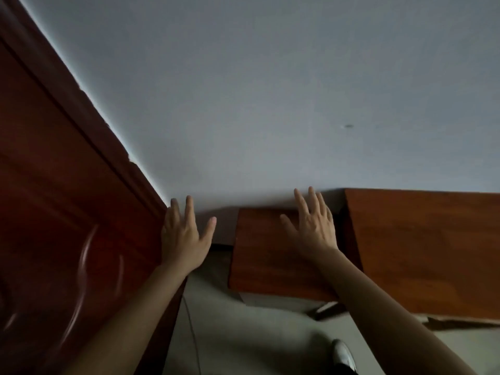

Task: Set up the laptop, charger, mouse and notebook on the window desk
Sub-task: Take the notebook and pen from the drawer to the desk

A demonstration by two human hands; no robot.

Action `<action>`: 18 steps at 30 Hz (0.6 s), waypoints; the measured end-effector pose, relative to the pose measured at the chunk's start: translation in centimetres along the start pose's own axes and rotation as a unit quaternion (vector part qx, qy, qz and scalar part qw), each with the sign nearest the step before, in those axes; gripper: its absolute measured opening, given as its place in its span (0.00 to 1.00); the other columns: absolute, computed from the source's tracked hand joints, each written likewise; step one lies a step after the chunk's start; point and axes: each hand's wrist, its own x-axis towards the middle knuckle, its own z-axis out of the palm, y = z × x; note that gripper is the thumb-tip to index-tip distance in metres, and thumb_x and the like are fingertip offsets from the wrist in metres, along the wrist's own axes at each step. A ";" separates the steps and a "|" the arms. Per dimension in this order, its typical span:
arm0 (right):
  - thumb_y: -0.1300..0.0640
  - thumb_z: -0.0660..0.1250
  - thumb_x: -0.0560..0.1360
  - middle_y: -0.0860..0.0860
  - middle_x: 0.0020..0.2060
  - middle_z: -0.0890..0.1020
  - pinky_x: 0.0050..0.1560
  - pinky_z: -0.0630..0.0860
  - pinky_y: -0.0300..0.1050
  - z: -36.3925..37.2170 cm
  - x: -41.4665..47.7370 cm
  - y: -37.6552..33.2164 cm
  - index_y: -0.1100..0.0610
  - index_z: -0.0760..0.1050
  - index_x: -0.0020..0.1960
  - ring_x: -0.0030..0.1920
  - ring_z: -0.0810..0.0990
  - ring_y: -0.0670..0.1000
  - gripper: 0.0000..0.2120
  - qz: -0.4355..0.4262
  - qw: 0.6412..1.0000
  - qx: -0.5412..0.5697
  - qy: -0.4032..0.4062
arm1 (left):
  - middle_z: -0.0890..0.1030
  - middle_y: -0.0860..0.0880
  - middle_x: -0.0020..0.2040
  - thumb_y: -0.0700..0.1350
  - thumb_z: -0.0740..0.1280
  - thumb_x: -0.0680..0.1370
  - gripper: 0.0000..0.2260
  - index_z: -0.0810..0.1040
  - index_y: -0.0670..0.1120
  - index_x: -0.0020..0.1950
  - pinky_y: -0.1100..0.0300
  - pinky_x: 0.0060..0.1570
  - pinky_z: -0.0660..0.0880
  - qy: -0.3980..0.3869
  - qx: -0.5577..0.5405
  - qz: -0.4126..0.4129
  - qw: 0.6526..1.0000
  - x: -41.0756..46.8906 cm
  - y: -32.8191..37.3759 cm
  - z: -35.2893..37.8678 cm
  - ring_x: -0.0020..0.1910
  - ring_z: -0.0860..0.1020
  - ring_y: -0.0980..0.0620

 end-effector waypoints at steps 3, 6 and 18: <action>0.34 0.56 0.79 0.57 0.82 0.51 0.78 0.53 0.55 3.5 -4.6 0.8 0.48 0.51 0.82 0.82 0.49 0.58 0.37 0.037 0.998 -0.015 -0.046 | 0.48 0.39 0.81 0.64 0.57 0.79 0.37 0.48 0.47 0.81 0.41 0.74 0.58 -0.045 -0.040 0.006 0.998 -0.7 -1.5 4.3 0.79 0.50 0.39; 0.34 0.55 0.79 0.56 0.82 0.51 0.78 0.54 0.55 6.9 -8.5 3.1 0.48 0.49 0.82 0.82 0.49 0.57 0.37 0.076 0.994 -0.024 -0.081 | 0.47 0.41 0.81 0.66 0.57 0.78 0.40 0.45 0.47 0.81 0.42 0.74 0.56 -0.133 -0.050 -0.023 0.990 -2.5 -2.5 10.4 0.79 0.49 0.41; 0.43 0.62 0.80 0.54 0.57 0.78 0.46 0.76 0.50 27.3 -19.1 15.9 0.55 0.75 0.63 0.55 0.78 0.58 0.18 0.266 0.956 0.117 -0.044 | 0.57 0.32 0.74 0.45 0.73 0.72 0.40 0.55 0.36 0.78 0.48 0.71 0.59 -0.019 -0.162 -0.097 0.982 -9.0 -7.2 36.7 0.73 0.58 0.34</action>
